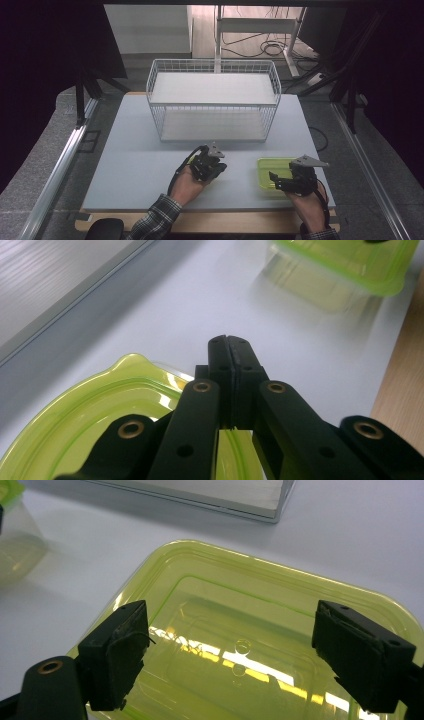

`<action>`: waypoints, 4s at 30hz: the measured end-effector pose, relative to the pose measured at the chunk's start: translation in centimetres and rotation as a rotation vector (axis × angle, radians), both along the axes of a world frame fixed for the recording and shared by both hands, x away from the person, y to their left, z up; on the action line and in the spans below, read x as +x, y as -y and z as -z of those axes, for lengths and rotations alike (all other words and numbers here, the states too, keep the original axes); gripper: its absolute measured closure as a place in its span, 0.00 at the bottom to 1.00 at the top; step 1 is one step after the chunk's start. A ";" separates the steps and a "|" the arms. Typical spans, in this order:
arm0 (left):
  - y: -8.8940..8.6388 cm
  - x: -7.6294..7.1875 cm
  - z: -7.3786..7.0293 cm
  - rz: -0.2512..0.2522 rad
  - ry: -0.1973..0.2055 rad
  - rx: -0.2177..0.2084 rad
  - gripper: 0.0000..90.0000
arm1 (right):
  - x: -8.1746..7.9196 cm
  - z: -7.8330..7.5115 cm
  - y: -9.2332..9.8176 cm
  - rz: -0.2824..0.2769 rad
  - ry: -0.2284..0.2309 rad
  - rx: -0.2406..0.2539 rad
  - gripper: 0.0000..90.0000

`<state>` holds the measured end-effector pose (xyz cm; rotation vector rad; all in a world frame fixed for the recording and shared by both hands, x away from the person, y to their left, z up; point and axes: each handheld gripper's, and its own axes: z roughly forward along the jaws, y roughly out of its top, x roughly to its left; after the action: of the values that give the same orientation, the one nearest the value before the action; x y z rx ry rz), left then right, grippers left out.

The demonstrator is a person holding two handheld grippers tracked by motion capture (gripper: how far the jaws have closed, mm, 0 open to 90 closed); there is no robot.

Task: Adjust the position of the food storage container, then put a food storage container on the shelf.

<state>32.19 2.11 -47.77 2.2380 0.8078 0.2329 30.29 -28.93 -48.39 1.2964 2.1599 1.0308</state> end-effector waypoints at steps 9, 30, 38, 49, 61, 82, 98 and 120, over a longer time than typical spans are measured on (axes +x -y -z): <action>-4.3 -0.8 0.1 -0.053 -0.007 0.019 1.00 | 0.0 0.1 -0.1 -0.002 -0.002 -0.007 0.17; -14.1 -1.1 1.2 -0.239 -0.038 0.062 1.00 | 0.1 -1.7 3.3 0.090 0.007 -0.006 0.47; -15.0 -1.1 1.4 -0.266 -0.029 0.043 0.99 | 0.2 -1.8 6.9 0.198 -0.041 -0.055 0.87; -12.9 -3.3 0.8 -0.162 0.029 -0.076 0.96 | 1.0 -1.0 6.8 0.190 -0.110 -0.090 0.99; -11.5 -4.8 2.3 -0.106 -0.001 -0.067 0.94 | 2.0 -0.2 1.7 0.044 -0.151 -0.028 0.98; -12.4 -6.9 3.7 -0.146 0.004 -0.034 0.86 | 4.1 1.0 -8.6 -0.229 -0.214 -0.006 0.98; -12.7 -7.6 4.2 -0.182 0.060 0.005 0.36 | 2.5 0.1 -5.0 -0.220 -0.095 0.028 0.52; -12.2 -7.5 5.3 -0.160 0.030 0.045 0.08 | 3.4 0.8 -6.0 -0.254 -0.171 0.128 0.09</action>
<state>24.65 14.31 -53.02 2.2081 0.9748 0.3627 33.73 -22.93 -49.23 1.2269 2.4735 1.2137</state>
